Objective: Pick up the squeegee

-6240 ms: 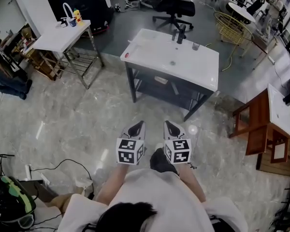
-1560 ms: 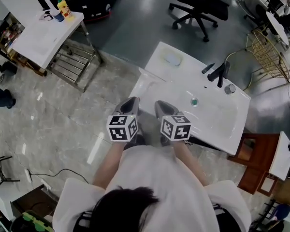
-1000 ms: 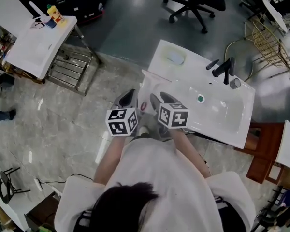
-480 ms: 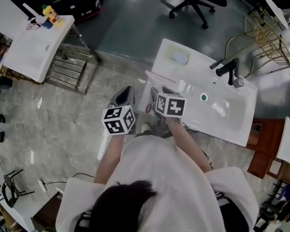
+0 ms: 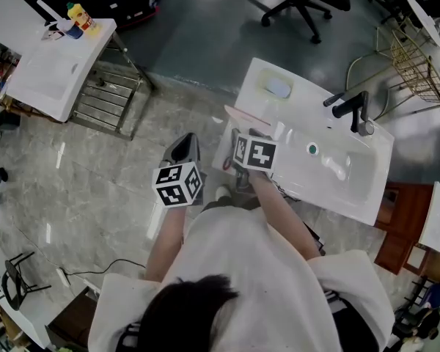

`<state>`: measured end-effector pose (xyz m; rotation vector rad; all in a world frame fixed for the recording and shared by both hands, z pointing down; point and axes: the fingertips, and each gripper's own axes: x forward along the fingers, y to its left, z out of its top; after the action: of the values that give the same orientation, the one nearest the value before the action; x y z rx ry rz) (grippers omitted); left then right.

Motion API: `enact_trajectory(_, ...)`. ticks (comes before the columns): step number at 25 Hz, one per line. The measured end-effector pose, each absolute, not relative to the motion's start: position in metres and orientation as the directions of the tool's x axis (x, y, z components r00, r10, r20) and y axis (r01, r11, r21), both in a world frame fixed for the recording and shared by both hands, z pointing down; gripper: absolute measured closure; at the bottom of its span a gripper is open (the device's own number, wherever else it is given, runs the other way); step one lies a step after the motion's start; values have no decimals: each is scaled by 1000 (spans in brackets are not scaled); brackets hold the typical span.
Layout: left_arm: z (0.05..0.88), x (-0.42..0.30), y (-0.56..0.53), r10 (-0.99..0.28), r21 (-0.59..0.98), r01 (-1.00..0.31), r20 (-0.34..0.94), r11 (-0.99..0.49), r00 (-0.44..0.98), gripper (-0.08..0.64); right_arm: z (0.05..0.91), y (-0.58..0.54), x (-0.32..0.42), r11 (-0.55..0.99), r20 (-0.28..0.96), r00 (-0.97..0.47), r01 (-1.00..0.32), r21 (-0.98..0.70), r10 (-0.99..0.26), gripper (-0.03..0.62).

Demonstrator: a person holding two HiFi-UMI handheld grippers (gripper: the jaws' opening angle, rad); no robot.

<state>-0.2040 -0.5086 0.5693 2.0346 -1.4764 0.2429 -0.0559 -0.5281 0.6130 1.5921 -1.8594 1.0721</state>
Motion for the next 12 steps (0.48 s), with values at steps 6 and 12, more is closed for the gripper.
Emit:
enact_trajectory(6,573,-202,-501,-796,343,-916,485,-207,362,534,618,-529,-56,-8,781,-190,-970,-241,-595,390)
enact_trajectory(12,575,-204,-499,-800,344,-918,485,-197,353,534,622,-536,-54,-26,792,-158,-976,-214,-590,387)
